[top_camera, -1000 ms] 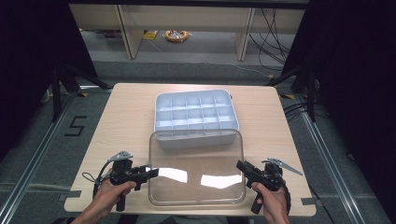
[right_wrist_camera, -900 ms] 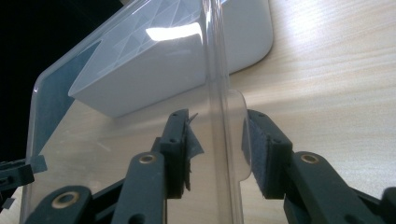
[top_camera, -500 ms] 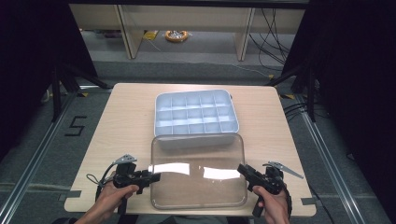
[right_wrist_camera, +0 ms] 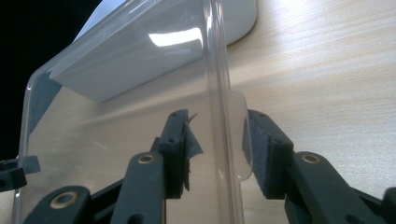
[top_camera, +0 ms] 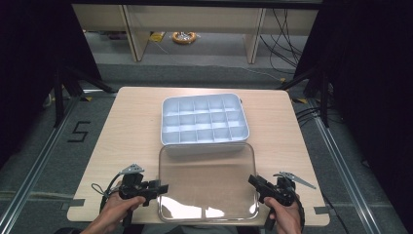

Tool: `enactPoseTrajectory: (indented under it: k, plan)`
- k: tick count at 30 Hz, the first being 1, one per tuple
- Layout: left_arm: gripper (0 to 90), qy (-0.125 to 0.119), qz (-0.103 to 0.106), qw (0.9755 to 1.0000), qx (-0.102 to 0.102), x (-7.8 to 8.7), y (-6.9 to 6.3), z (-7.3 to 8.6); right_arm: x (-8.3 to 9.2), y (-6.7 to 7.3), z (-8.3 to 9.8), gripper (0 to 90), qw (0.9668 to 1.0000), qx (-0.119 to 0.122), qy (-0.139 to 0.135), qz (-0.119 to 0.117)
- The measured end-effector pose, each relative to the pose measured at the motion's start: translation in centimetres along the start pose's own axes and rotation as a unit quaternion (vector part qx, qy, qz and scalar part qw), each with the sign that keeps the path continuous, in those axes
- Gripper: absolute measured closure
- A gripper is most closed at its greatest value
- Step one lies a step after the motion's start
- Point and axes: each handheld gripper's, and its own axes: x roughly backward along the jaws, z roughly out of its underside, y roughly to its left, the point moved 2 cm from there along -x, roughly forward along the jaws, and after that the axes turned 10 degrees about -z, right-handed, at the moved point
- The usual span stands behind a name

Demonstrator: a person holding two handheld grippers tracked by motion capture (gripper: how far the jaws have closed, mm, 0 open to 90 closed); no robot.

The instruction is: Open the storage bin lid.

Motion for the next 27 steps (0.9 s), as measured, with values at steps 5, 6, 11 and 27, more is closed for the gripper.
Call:
enactPoseTrajectory:
  k: [5,6,11,27]
  plan:
    - [51.4,0.009,0.003,1.0000,0.002,-0.3,0.2,0.1,-0.4,-0.5,0.1,61.8,0.9998,0.019,-0.002,0.009]
    - [51.1,0.010,0.004,0.9999,0.002,-0.3,0.2,0.2,-0.2,0.3,0.3,61.8,0.9989,-0.043,0.014,0.009]
    - [50.2,0.021,0.007,0.9997,-0.007,-0.4,0.1,0.3,-0.3,0.1,0.3,61.1,0.9996,-0.027,0.012,0.005]
    - [49.8,0.029,0.010,0.9995,-0.007,-0.2,-0.3,1.1,-0.5,0.2,0.5,60.1,0.9994,-0.025,0.021,0.015]
